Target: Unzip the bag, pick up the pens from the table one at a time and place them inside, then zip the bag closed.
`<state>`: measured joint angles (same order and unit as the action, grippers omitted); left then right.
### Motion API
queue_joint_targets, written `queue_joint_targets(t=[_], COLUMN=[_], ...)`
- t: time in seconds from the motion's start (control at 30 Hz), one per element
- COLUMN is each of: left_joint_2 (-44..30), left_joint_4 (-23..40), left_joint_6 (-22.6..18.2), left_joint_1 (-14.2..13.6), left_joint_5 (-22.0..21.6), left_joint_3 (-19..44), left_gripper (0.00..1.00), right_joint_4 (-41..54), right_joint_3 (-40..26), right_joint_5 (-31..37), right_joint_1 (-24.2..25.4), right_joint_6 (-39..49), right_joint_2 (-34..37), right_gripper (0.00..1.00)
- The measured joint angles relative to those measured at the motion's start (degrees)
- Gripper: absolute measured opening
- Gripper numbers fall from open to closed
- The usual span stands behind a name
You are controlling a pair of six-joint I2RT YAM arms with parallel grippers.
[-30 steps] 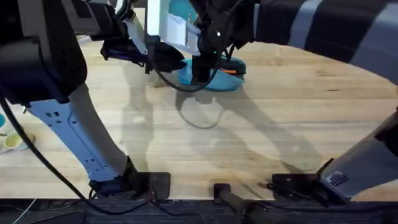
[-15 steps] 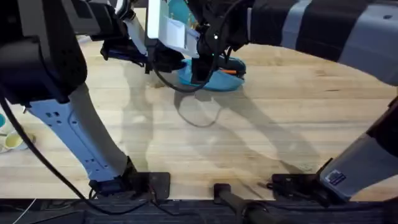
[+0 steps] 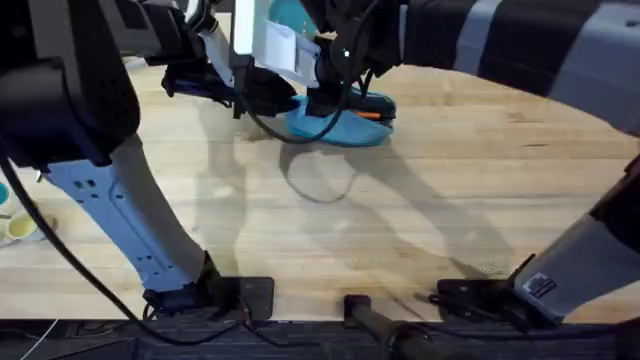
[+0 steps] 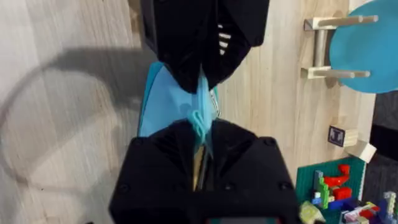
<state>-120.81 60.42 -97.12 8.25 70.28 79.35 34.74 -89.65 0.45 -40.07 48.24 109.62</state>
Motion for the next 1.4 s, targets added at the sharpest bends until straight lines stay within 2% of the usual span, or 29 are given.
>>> queue_joint_targets(t=[0.13, 0.17, 0.7, 1.03, 1.4], left_joint_2=[0.0, 0.0, 0.0, 0.0, 0.0], left_joint_4=[0.0, 0.0, 0.0, 0.0, 0.8], left_joint_6=[0.0, 0.0, 0.0, 0.0, 0.0], left_joint_1=[0.0, 0.0, 0.0, -0.2, -2.0], left_joint_5=[0.0, 0.0, 0.0, 0.5, 2.7], left_joint_3=[0.0, 0.0, 0.0, 0.0, 0.0], left_gripper=[0.041, 0.041, 0.041, 0.041, 0.041], right_joint_4=[0.1, 0.1, 0.4, 1.9, 12.4], right_joint_3=[0.0, 0.0, 0.0, -0.3, -5.7], right_joint_5=[0.0, 0.0, 0.3, 6.3, 7.3], right_joint_1=[0.0, 0.0, 0.0, -1.6, -1.6], right_joint_6=[0.0, 0.0, 0.0, 0.0, -2.7], right_joint_2=[0.0, 0.0, -0.2, -0.2, -0.3], right_gripper=[0.050, 0.040, 0.031, 0.031, 0.031])
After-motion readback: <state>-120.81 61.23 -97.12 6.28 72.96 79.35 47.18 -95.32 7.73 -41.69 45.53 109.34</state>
